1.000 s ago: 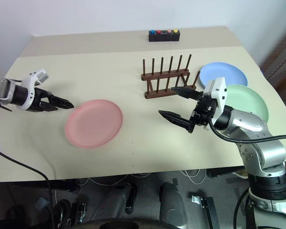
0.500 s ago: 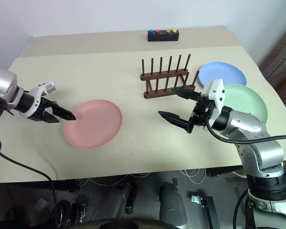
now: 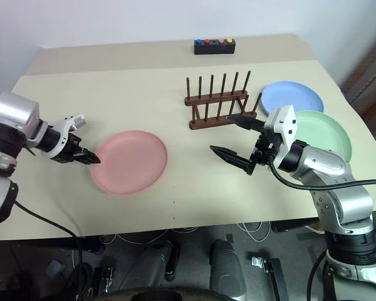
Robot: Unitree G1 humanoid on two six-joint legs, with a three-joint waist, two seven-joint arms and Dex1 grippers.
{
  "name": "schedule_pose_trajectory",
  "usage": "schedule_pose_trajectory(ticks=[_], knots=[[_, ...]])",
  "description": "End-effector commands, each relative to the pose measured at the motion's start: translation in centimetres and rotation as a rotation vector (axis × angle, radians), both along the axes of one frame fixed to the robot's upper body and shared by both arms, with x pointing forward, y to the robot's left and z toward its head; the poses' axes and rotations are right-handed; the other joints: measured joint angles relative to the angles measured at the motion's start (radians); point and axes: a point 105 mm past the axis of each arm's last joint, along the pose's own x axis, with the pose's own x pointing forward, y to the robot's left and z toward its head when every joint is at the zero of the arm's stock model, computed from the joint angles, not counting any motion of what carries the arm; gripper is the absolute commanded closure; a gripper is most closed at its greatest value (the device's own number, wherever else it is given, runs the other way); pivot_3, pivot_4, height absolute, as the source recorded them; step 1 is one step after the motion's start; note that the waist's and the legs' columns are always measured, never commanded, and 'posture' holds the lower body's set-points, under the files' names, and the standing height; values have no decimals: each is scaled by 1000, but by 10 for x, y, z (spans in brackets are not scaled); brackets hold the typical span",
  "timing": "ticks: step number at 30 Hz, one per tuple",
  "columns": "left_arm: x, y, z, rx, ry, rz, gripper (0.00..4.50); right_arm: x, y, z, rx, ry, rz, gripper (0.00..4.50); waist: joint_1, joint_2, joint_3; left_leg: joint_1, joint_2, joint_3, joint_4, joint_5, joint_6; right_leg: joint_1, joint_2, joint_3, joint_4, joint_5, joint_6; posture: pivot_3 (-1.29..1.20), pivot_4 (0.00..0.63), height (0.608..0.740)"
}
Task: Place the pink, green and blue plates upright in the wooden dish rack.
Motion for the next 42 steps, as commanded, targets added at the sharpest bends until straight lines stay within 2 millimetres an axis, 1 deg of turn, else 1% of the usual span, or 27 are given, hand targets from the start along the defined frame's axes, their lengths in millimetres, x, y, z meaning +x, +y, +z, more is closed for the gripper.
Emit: schedule_pose_trajectory(ticks=[1,6,8,10,12,13,15,17,18,19,20,21,22,24,25,27,29,31,32,34,36,39,40,42], knots=[[3,1,7,-8,-33,13,4482,0,-2,9,7,-53,-15,0,0,0,0,0,0,0,0,0,0,0,0,0,0,0,0,0,150,740],[5,-4,15,-36,-59,14,4482,0,-3,7,3,-52,-15,0,0,0,0,0,0,0,0,0,0,0,0,0,0,0,0,0,150,740],[11,-6,27,-100,-124,29,4482,1,-3,7,-1,-54,-17,0,0,0,0,0,0,0,0,0,0,0,0,0,0,0,0,0,150,740],[20,-5,45,-148,-254,13,4482,0,-4,7,-6,-57,-19,0,1,0,0,0,0,0,0,0,0,0,0,0,0,0,0,0,150,740],[22,-5,55,-174,-331,-6,4482,-1,-5,8,-10,-59,-20,0,0,0,0,0,0,0,0,0,0,0,0,0,0,0,0,0,150,740],[22,-9,59,-223,-340,9,4482,0,-6,7,-13,-59,-23,0,-1,0,0,0,0,0,0,0,-1,0,0,0,0,0,0,0,150,740],[18,-21,67,-333,-389,-31,4482,1,-7,9,-16,-63,-26,0,-2,0,0,0,0,0,0,0,-1,0,0,0,0,0,0,0,150,740],[14,-31,72,-402,-435,-68,4482,2,-8,10,-26,-75,-28,0,-1,0,0,0,0,0,0,0,-1,0,0,0,0,0,0,0,150,740],[14,-33,73,-422,-449,-56,4482,2,-8,12,-32,-84,-30,0,0,0,0,0,0,0,0,0,-1,0,0,0,0,0,0,0,150,740],[18,-36,78,-456,-508,-51,4482,3,-8,13,-50,-95,-34,0,2,0,0,0,0,0,0,0,-1,0,0,0,0,0,0,0,150,740],[22,-42,88,-517,-594,-58,4482,3,-7,15,-79,-114,-36,0,5,0,0,0,0,0,0,0,-1,0,0,0,0,0,0,0,150,740],[26,-46,96,-541,-671,-47,4482,4,-5,19,-112,-149,-43,0,6,0,0,0,0,0,1,0,-1,0,-1,0,0,0,0,0,150,740],[34,-51,108,-580,-797,-12,4482,3,-2,28,-131,-201,-47,0,7,0,0,0,0,0,1,1,-1,0,-1,0,0,0,0,0,150,740],[44,-53,120,-599,-937,90,4482,-1,2,41,-120,-256,-45,0,8,-1,0,-1,0,0,1,3,-5,1,-2,-1,-1,0,0,0,150,740],[47,-55,125,-630,-974,152,4482,-3,3,47,-118,-287,-49,0,7,-1,0,-1,0,0,1,3,-6,1,-2,-1,-1,0,0,0,150,740],[44,-70,133,-726,-1007,191,4482,-8,5,58,-117,-353,-66,0,6,-1,0,-1,0,0,0,3,-7,1,-2,-1,-2,0,0,0,150,740],[41,-91,135,-764,-1042,198,4482,-8,8,66,-154,-434,-102,0,4,-2,0,-1,0,0,0,3,-7,0,-2,0,-2,0,0,0,150,740],[37,-105,137,-807,-1051,198,4482,-6,11,68,-198,-493,-128,0,6,-2,0,-1,0,1,1,3,-7,1,-2,0,-1,0,0,0,150,740],[37,-111,137,-801,-1069,205,4482,-3,15,69,-252,-555,-150,0,6,-2,0,-1,0,1,1,3,-7,1,-2,0,-1,0,0,0,150,740],[41,-125,135,-764,-1108,233,4482,2,28,78,-327,-737,-210,0,2,-1,0,0,0,2,1,3,-7,1,-1,0,-1,0,0,0,150,740],[46,-132,131,-752,-1124,275,4482,5,40,83,-407,-899,-256,0,4,-1,-1,1,0,3,1,4,-7,0,-1,1,0,0,0,0,150,740],[50,-143,124,-758,-1120,301,4482,14,49,55,-620,-996,-243,0,7,-2,-1,0,0,3,1,4,-8,0,-1,1,-1,0,0,0,150,740],[51,-147,123,-762,-1117,313,4482,18,50,45,-687,-1026,-246,0,7,-2,-1,0,0,3,1,4,-8,1,-1,1,-1,0,0,0,150,740],[51,-154,120,-781,-1118,314,4482,25,48,33,-801,-1109,-279,0,11,-2,-1,0,-1,3,1,4,-8,1,-1,1,-1,0,0,0,150,740]])
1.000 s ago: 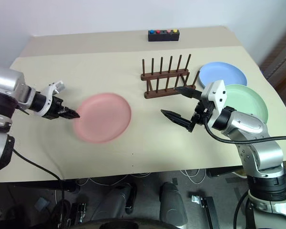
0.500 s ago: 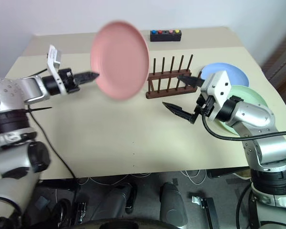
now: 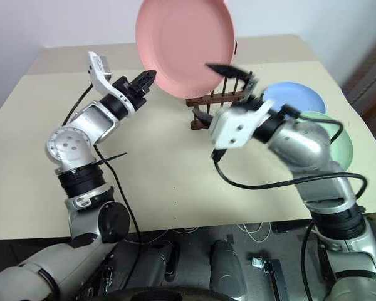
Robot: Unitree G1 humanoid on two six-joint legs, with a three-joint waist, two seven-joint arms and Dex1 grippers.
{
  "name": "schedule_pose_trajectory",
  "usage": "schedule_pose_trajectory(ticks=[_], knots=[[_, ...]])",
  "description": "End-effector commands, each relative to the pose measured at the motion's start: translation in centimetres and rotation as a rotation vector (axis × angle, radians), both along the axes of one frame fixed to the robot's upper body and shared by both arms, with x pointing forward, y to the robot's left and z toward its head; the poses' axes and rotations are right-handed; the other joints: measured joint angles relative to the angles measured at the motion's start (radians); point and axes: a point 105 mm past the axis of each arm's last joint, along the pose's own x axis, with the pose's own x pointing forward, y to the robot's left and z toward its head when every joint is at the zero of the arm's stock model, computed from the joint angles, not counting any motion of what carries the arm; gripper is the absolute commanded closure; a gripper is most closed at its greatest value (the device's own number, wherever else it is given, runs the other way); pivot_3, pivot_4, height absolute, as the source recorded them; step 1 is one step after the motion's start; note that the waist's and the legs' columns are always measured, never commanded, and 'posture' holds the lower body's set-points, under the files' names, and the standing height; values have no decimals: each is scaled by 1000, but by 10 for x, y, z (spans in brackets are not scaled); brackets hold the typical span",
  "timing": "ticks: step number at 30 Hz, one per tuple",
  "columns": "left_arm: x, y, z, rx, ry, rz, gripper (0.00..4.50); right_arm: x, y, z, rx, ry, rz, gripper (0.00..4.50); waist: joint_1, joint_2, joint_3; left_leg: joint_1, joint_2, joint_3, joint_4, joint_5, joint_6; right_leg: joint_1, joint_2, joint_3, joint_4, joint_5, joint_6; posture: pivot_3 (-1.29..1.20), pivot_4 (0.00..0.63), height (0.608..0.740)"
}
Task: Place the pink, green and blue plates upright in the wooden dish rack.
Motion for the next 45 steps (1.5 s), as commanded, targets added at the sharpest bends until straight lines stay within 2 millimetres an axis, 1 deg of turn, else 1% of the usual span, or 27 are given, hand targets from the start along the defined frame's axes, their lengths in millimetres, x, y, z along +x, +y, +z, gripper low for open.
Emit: schedule_pose_trajectory(ticks=[1,3,6,8,10,15,18,20,24,25,26,28,30,31,33,34,42,44,45], knots=[[-3,-11,8,-21,-60,10,4482,8,0,-12,-149,-165,-78,0,3,0,0,0,0,0,0,0,0,0,0,0,0,0,0,0,150,740],[-4,-14,4,-52,-52,5,4482,13,3,-21,-186,-180,-109,0,4,0,0,0,0,0,0,0,0,0,0,0,0,0,0,0,150,740],[-6,-21,4,-70,-68,1,4482,20,6,-28,-195,-187,-165,0,-1,0,0,0,0,0,0,0,0,0,0,0,0,0,0,0,150,740],[-11,-31,4,-79,-87,-35,4482,26,9,-26,-179,-209,-216,0,-2,0,0,0,0,0,0,0,0,0,0,0,0,0,0,0,150,740],[-12,-35,5,-111,-96,-53,4482,29,14,-23,-169,-232,-241,0,-4,0,0,0,0,0,-1,0,0,0,1,0,0,0,0,0,150,740],[-15,-43,9,-153,-114,-91,4482,37,23,-29,-175,-238,-282,0,-3,0,0,0,0,0,-1,0,0,0,1,0,0,0,0,0,150,740],[-17,-45,9,-166,-113,-105,4482,44,26,-28,-168,-251,-306,0,-3,0,0,0,0,0,-1,0,0,0,1,0,0,0,0,0,150,740],[-18,-47,8,-160,-112,-113,4482,50,26,-23,-173,-299,-340,0,-3,0,0,0,0,0,-1,0,0,0,1,0,0,0,0,0,150,740],[-20,-48,9,-138,-125,-116,4482,57,28,-15,-134,-300,-358,0,-3,0,0,0,0,-1,-1,0,-1,0,1,0,0,0,0,0,150,740],[-20,-48,9,-138,-124,-114,4500,57,28,-14,-129,-301,-359,530,-4,0,0,0,0,-1,-1,0,-1,0,1,0,0,0,0,0,150,740],[-20,-48,9,-136,-124,-114,4500,57,28,-13,-127,-303,-361,897,-4,0,0,0,0,-1,-1,0,-1,0,1,0,0,0,0,0,150,740],[-20,-48,8,-130,-122,-115,4500,58,28,-14,-119,-300,-370,1794,-3,0,0,0,0,-1,-1,0,-1,0,1,0,0,0,0,0,150,740],[-21,-48,8,-127,-122,-116,4500,58,27,-15,-117,-296,-376,2822,-3,0,0,0,0,-1,-1,0,-1,0,1,0,0,0,0,0,150,740],[-21,-48,8,-127,-121,-116,4500,58,27,-15,-117,-295,-377,3415,-3,0,0,0,0,-1,-1,0,-1,0,1,0,0,0,0,0,150,740],[-21,-50,9,-126,-123,-122,4500,58,27,-15,-111,-291,-380,4388,-3,0,0,0,0,-1,-1,0,-1,0,1,0,0,0,0,0,150,740],[-22,-50,9,-126,-122,-125,4500,58,26,-15,-110,-288,-383,4455,-3,0,0,0,0,-1,-1,0,-1,0,1,0,0,0,0,0,150,740],[-22,-54,10,-111,-129,-147,4500,59,23,-18,-109,-278,-396,4455,-4,0,0,0,0,-1,-1,1,-1,0,1,0,0,0,0,0,150,740],[-25,-56,14,-130,-147,-179,3893,60,22,-18,-109,-276,-401,4500,-4,0,0,0,0,-1,-1,1,-1,0,1,0,0,0,0,0,150,740],[-26,-57,16,-111,-160,-184,3575,61,20,-18,-111,-276,-406,4500,-4,0,0,0,0,-1,-1,1,-1,0,1,0,0,0,0,0,150,740]])
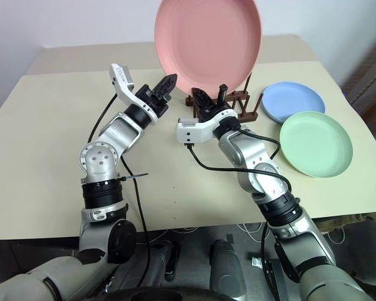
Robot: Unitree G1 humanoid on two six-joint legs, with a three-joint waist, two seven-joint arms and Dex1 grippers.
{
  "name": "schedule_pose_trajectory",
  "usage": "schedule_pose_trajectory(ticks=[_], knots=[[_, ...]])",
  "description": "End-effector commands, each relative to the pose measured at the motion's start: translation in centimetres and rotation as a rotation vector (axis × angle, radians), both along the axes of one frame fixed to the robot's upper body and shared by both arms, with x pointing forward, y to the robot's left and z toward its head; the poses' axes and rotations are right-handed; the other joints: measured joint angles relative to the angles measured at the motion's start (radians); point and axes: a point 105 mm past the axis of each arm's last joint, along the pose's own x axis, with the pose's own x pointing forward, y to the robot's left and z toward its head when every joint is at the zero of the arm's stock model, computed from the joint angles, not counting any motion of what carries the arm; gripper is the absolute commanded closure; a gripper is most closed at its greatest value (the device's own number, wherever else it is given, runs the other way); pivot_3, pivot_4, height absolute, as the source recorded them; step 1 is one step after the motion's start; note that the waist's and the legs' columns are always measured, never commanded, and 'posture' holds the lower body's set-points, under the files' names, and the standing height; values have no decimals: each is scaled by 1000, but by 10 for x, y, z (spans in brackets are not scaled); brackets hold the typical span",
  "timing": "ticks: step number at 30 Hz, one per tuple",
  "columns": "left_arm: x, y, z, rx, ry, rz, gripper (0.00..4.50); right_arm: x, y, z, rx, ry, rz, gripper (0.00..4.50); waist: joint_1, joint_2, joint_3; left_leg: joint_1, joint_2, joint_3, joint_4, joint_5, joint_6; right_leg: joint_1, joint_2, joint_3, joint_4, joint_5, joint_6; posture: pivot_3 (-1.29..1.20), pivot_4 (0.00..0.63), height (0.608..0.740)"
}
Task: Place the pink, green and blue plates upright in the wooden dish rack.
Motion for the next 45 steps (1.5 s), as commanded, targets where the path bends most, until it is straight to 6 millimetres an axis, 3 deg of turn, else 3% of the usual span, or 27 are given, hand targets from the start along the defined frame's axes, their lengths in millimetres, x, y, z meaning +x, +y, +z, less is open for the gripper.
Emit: schedule_pose_trajectory(ticks=[1,6,13,18,22,26,35,42,45], knots=[[-13,-10,23,13,-117,-63,3133,1,-9,9,25,-31,-27,4500,0,0,0,0,0,0,0,0,0,0,0,0,0,0,0,0,150,740],[-17,-5,21,38,-136,-94,567,5,-21,13,19,-44,-62,4500,0,0,0,0,0,0,0,0,0,0,0,0,0,0,0,0,150,740],[-49,20,22,129,-238,-354,567,14,-54,33,110,-56,-125,4500,-5,0,0,0,0,0,-1,0,0,-1,1,0,0,0,0,0,150,740],[-47,35,15,321,-298,-358,567,10,-61,60,352,-40,-8,4500,-4,0,0,0,0,0,-2,0,0,0,0,0,-1,0,0,0,150,740],[-38,56,7,512,-379,-309,567,-1,-70,111,799,59,276,4500,-8,1,0,0,1,-1,-3,0,0,0,1,0,-1,0,-1,0,150,740],[-38,67,4,687,-543,-256,567,-6,-86,141,1130,223,540,4500,-6,1,0,1,1,-1,-4,0,0,0,1,0,-2,0,-1,0,150,740],[-39,70,0,732,-616,-255,567,5,-121,149,1523,609,902,4500,-5,2,1,1,1,-2,-4,-3,5,0,0,0,-2,1,-1,0,150,740],[-47,67,-2,710,-606,-292,567,27,-144,136,1756,824,1009,4500,-10,3,2,0,1,-2,-5,-3,5,-1,0,0,-2,1,-1,0,150,740],[-50,67,-2,690,-593,-315,567,29,-144,132,1811,946,1085,4500,-8,3,2,0,1,-1,-5,-3,5,-1,0,0,-2,1,-1,0,150,740]])
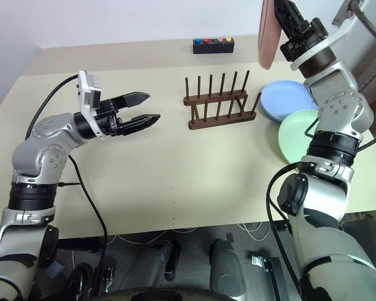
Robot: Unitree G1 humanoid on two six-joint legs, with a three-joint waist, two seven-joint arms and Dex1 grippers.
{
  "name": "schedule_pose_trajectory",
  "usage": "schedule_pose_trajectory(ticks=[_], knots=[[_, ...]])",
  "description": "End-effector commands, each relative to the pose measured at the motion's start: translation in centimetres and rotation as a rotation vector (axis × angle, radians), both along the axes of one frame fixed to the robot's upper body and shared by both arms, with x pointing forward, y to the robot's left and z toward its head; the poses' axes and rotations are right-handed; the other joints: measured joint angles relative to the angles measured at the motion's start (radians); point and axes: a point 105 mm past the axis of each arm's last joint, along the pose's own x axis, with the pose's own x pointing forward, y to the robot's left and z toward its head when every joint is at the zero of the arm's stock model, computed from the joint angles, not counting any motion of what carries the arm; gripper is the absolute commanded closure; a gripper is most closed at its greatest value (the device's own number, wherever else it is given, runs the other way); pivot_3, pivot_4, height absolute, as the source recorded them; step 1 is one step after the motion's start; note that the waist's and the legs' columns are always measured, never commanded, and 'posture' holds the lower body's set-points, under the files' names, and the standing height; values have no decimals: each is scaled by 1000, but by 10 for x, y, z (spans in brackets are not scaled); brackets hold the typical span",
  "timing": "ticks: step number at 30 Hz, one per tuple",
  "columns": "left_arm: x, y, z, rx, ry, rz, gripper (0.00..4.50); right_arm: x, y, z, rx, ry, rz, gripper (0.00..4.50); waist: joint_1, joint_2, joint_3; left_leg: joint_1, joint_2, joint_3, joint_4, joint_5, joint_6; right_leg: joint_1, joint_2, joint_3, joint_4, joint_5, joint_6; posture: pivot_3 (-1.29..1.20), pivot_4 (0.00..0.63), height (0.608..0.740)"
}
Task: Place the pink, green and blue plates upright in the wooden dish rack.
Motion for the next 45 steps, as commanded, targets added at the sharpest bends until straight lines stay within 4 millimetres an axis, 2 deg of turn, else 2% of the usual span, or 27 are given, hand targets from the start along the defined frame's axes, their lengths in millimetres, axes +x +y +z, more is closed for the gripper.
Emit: schedule_pose_trajectory(ticks=[1,5,10,13,19,26,30,45], knots=[[-7,1,10,-19,-25,-21,567,-7,-2,18,67,-42,105,4500,0,0,0,0,0,0,0,0,0,0,0,0,0,0,0,0,150,740],[-12,-3,8,-13,-16,-46,567,-4,-2,16,107,-20,186,4500,-1,1,0,0,0,0,0,0,0,0,0,0,0,0,0,0,150,740],[-13,-4,8,-13,-18,-43,567,2,-2,9,37,-18,153,4500,0,1,0,0,0,0,0,0,0,0,0,0,0,0,0,0,150,740],[-13,-3,8,-13,-17,-39,567,3,-6,9,50,-19,156,4500,0,1,0,0,0,1,1,0,0,0,0,0,0,0,0,0,150,740],[-15,-5,7,-10,-19,-45,567,7,-10,-5,12,17,132,4500,1,1,0,0,0,1,1,0,0,0,0,0,0,0,0,0,150,740],[-16,-6,6,-10,-20,-49,567,9,-19,-11,16,29,102,4500,0,1,0,0,0,1,1,0,0,0,0,0,0,0,0,0,150,740],[-15,-7,6,-9,-18,-51,567,12,-19,-25,12,67,108,4500,0,1,0,-1,0,1,1,0,0,0,0,0,0,0,0,0,150,740],[-16,-7,6,-10,-16,-51,567,20,-26,-55,8,158,65,4500,0,1,0,-1,0,1,1,0,0,0,0,0,0,0,0,0,150,740]])
